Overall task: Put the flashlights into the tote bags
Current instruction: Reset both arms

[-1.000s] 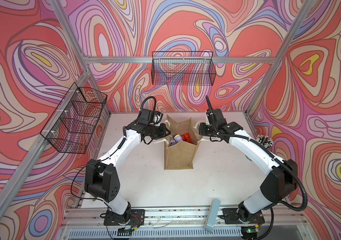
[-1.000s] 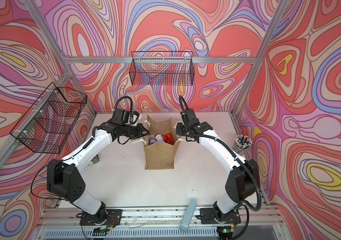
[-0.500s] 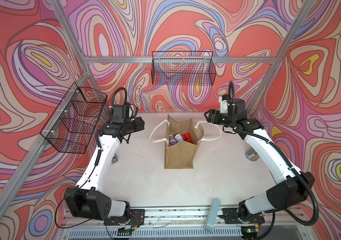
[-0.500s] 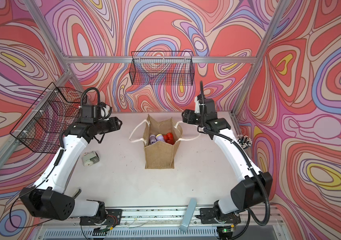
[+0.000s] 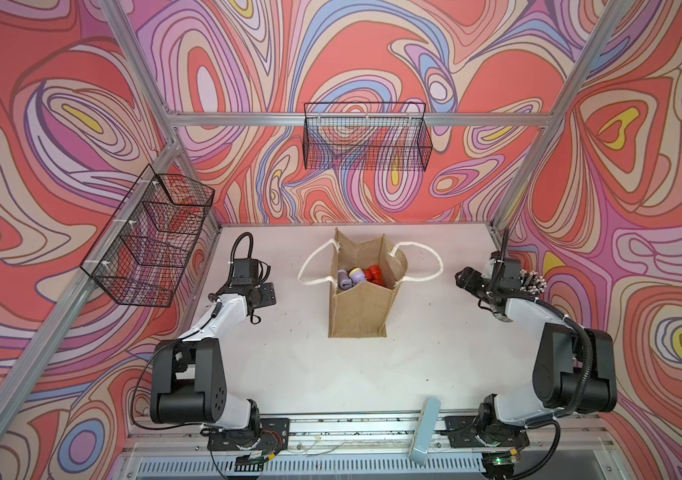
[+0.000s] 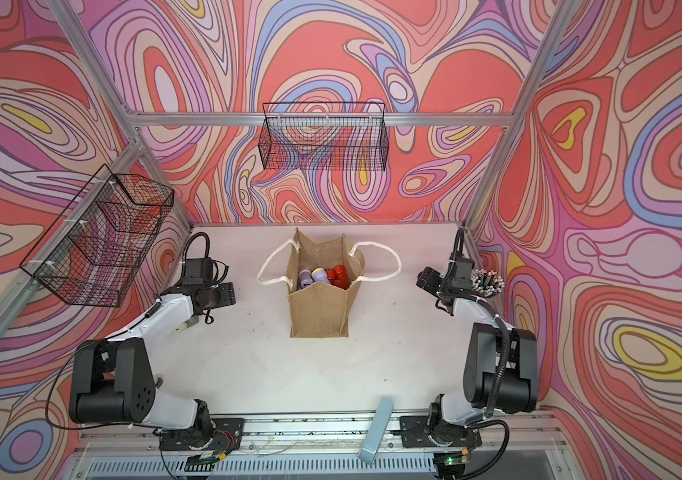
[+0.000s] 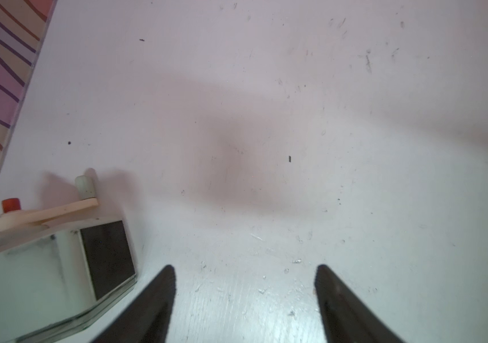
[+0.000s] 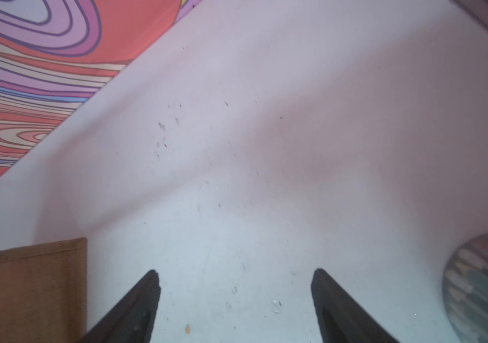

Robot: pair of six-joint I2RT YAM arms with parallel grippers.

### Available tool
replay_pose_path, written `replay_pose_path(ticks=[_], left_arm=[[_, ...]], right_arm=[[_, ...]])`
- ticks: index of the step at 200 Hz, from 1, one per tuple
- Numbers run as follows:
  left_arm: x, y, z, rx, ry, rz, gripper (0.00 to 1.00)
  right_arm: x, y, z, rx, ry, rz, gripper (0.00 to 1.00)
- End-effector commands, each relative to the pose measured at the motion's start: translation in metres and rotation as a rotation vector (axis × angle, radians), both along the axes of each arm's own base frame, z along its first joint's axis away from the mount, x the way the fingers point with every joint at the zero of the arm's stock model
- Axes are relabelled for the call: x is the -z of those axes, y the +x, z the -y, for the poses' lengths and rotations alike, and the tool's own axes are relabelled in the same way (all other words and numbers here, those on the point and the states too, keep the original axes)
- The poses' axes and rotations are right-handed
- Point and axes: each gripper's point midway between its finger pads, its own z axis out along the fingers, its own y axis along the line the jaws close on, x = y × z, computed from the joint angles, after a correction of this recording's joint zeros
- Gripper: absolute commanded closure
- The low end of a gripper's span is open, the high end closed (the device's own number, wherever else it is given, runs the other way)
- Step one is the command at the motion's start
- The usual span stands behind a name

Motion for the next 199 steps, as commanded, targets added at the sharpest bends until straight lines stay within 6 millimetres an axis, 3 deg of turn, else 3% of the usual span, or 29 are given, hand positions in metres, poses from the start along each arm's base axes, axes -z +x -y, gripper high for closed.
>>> replay_pose_path(ticks=[1,29,58,82,94,104,116,130,150,199], left_arm=[[-0.008,0.025,-0.012,0.021,0.101,0.153,0.0],[0.002,0.03,-0.008,0.043,0.1,0.232,0.0],[-0.016,0.036,-0.005,0.086,0.12,0.391,0.0],[-0.025,0.034,0.001,0.094,0.063,0.481,0.0],[-0.017,0.024,0.014,0.169,0.042,0.543,0.0],[-0.011,0.018,0.012,0.153,0.05,0.582,0.0],[-0.013,0.014,0.008,0.122,0.068,0.675,0.0],[-0.007,0.017,0.005,0.103,0.057,0.575,0.0],[-0.005,0.022,0.031,0.251,0.042,0.57,0.0],[-0.004,0.026,0.029,0.24,0.048,0.568,0.0]], right_arm=[[-0.017,0.024,0.022,0.034,-0.161,0.21,0.16],[-0.005,0.026,0.026,0.036,-0.234,0.3,0.16],[-0.003,0.034,0.014,-0.034,-0.241,0.308,0.16],[-0.007,0.035,-0.01,-0.124,-0.287,0.348,0.15],[-0.007,0.033,-0.032,-0.19,-0.354,0.378,0.14],[-0.005,0.03,-0.045,-0.203,-0.423,0.41,0.12],[-0.002,0.023,-0.044,-0.186,-0.438,0.434,0.11],[0.001,0.021,-0.046,-0.192,-0.436,0.424,0.09],[0.001,0.023,-0.046,-0.19,-0.435,0.425,0.06],[0.001,0.024,-0.043,-0.174,-0.435,0.425,0.02]])
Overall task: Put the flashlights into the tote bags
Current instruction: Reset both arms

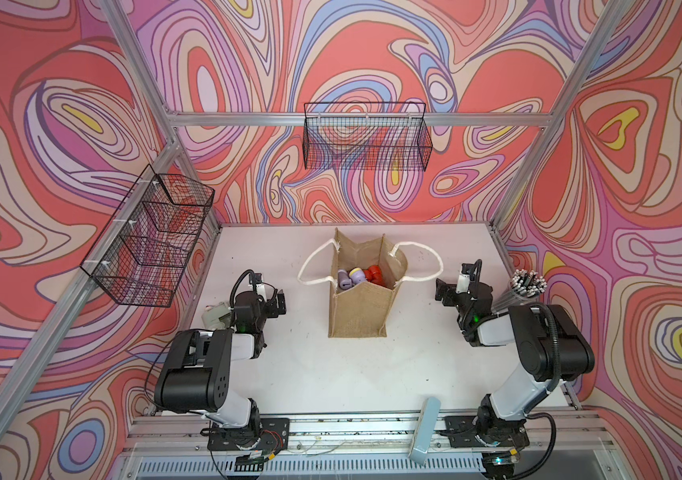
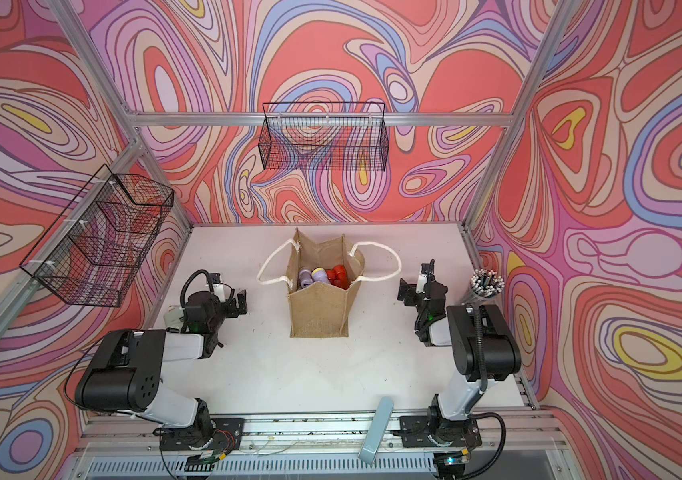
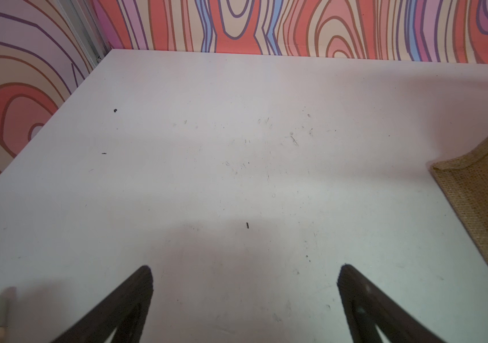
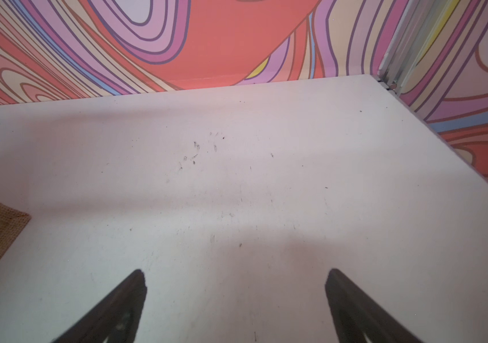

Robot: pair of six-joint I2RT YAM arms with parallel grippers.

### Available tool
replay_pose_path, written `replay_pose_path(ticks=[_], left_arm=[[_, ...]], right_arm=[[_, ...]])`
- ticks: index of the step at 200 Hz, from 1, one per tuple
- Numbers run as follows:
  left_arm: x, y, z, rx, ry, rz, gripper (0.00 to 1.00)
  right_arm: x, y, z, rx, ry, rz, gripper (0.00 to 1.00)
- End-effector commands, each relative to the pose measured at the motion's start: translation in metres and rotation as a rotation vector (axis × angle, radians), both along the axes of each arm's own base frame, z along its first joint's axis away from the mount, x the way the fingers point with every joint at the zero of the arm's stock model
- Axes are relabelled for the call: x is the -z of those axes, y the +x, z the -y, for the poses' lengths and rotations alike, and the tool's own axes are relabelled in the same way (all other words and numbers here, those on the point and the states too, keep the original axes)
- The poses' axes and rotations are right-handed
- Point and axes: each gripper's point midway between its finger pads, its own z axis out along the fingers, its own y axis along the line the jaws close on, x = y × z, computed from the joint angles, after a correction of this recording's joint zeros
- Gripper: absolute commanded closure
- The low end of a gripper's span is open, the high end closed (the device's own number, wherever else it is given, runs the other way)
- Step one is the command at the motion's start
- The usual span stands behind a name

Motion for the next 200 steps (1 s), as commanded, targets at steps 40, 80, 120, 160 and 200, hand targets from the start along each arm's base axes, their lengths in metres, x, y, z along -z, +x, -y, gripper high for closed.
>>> replay_pose_path(ticks=[40,80,120,160,200], left_arm=[[-0.0093,0.0058,0.003,0.025,0.017,0.042,0.0],[-0.0097,0.0052,0.0029,0.023,0.015,0.044,0.0],[-0.01,0.0054,0.003,0.024,0.016,0.045,0.0],[-0.0102,0.0054,0.0026,0.022,0.016,0.046,0.0],[-0.0101,0.0055,0.0028,0.023,0.016,0.046,0.0]], right_arm=[[-0.0094,0.0036,0.0037,0.011,-0.03,0.043,0.02],[-0.0098,0.0038,0.0037,0.011,-0.029,0.044,0.02],[-0.0096,0.0037,0.0035,0.01,-0.03,0.044,0.02],[-0.0093,0.0035,0.0037,0.011,-0.03,0.042,0.02],[-0.0091,0.0034,0.0037,0.01,-0.03,0.042,0.02]])
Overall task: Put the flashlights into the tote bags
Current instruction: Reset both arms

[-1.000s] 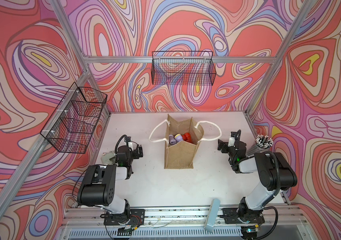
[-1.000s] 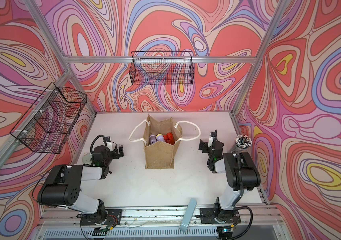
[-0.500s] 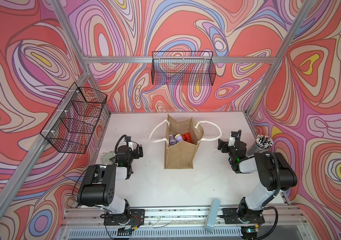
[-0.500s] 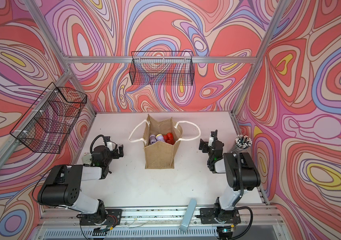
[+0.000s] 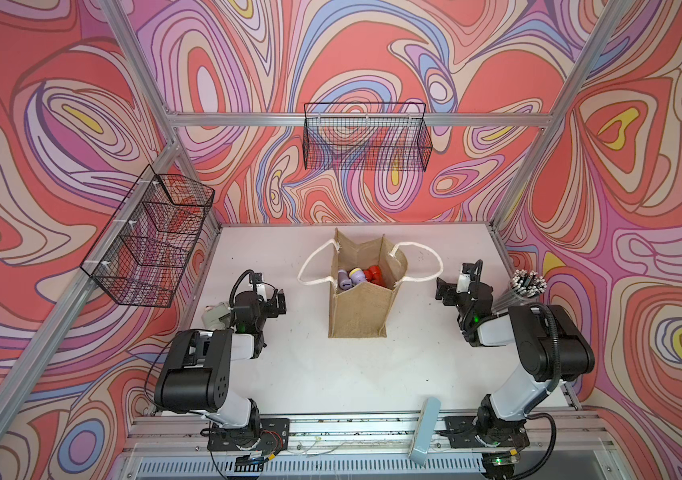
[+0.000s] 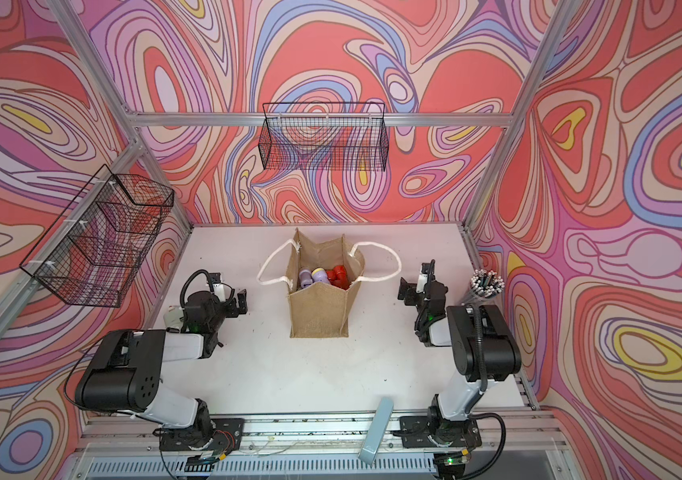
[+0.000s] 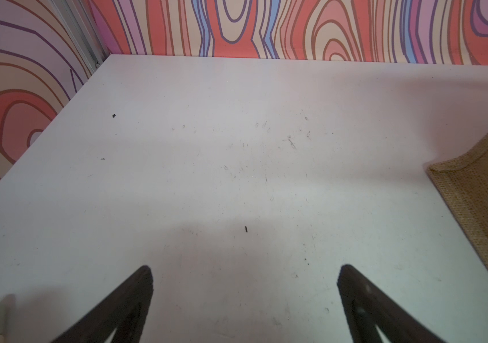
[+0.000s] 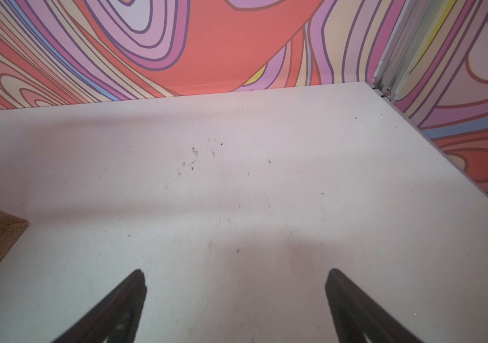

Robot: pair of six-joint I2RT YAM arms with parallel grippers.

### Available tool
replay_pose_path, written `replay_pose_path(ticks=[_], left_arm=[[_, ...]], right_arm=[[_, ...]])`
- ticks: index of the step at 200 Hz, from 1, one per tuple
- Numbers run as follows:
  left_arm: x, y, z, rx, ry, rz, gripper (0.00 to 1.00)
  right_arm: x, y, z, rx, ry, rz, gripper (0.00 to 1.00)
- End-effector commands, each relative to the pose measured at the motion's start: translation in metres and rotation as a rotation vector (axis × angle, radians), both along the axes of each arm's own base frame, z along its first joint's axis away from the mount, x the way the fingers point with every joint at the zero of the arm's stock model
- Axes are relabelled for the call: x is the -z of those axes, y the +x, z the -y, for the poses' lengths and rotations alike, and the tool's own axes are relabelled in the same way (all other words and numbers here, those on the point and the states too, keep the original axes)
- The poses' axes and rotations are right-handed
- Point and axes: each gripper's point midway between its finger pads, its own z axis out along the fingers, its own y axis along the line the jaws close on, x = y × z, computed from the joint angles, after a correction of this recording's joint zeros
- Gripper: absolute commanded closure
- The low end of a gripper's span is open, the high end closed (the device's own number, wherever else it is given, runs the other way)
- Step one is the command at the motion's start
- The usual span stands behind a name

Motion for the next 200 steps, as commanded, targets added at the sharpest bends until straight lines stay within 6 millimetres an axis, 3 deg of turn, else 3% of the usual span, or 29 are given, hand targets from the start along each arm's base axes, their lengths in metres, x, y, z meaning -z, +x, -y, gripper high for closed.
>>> replay_pose_path(ticks=[1,20,37,67,112,200], left_arm=[[-0.01,0.005,0.002,0.014,0.011,0.044,0.0],[-0.009,0.005,0.002,0.014,0.011,0.042,0.0],[-0.009,0.005,0.002,0.014,0.011,0.041,0.0],[-0.01,0.005,0.001,0.013,0.012,0.043,0.0],[-0.01,0.005,0.002,0.016,0.012,0.044,0.0],[-0.009,0.006,0.002,0.016,0.009,0.04,0.0]], right_arm=[[-0.006,0.002,0.003,0.007,-0.025,0.029,0.01],[-0.007,0.002,0.002,0.004,-0.025,0.034,0.02],[-0.013,-0.007,-0.023,-0.15,-0.031,0.087,0.01],[-0.02,-0.026,-0.032,-0.205,-0.045,0.161,0.02],[-0.006,0.002,0.008,0.04,-0.022,0.028,0.02],[-0.006,0.003,0.006,0.026,-0.026,0.029,0.02]])
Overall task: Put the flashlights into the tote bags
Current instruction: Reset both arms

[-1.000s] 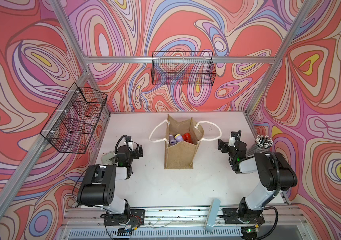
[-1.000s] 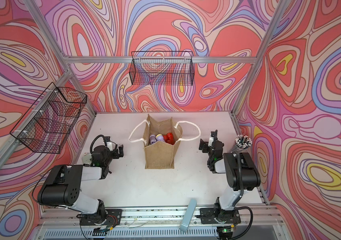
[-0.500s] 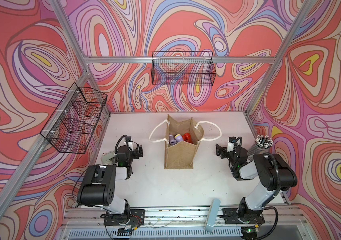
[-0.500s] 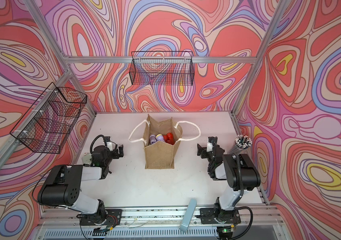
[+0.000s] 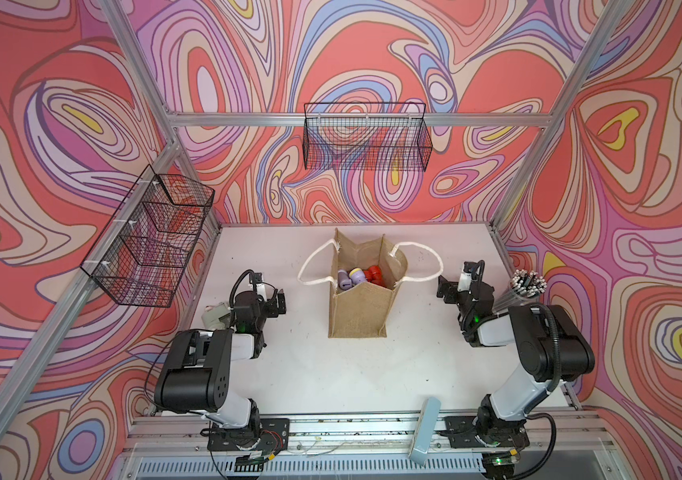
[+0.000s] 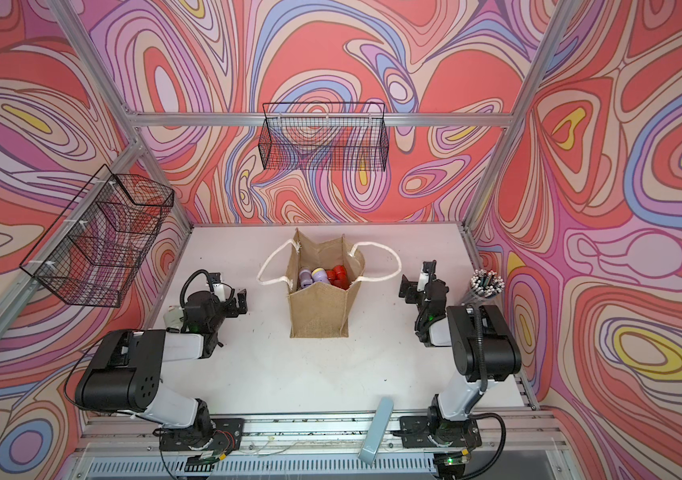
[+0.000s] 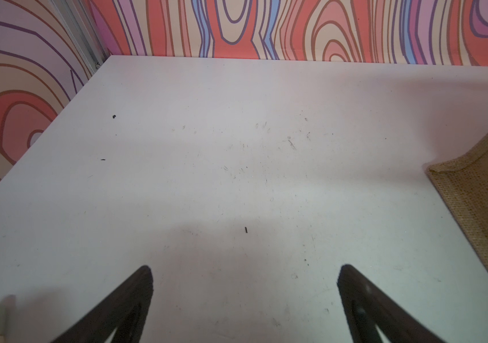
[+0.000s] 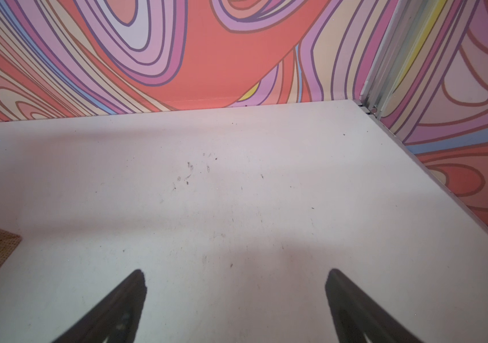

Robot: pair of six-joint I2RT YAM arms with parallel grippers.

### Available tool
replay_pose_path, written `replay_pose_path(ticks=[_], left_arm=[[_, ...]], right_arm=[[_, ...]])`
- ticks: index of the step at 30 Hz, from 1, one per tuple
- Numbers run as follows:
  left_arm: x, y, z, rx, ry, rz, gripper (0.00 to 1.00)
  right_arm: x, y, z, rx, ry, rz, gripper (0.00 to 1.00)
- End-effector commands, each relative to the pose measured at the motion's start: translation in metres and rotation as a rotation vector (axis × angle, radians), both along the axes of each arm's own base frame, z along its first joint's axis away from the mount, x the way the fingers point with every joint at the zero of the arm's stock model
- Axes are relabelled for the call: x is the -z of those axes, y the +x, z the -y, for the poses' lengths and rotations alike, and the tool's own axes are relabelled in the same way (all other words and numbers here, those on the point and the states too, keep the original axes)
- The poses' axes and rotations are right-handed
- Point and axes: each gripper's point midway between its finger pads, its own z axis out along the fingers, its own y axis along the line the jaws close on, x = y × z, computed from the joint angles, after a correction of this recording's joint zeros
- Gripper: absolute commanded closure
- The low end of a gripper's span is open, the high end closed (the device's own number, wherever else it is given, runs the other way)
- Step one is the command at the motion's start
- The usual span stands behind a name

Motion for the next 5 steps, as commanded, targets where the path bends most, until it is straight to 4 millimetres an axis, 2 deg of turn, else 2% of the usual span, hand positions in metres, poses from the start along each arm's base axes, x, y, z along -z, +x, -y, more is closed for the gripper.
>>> replay_pose_path(ticks=[1,5], left_arm=[[-0.0086,0.0055,0.0017,0.014,0.01,0.038,0.0],[-0.0088,0.0049,0.0015,0.013,0.011,0.039,0.0]], right_arm=[[0.0021,0.0004,0.0018,0.007,-0.006,-0.008,0.02],[0.0022,0.0004,0.0018,0.007,-0.006,-0.008,0.02]])
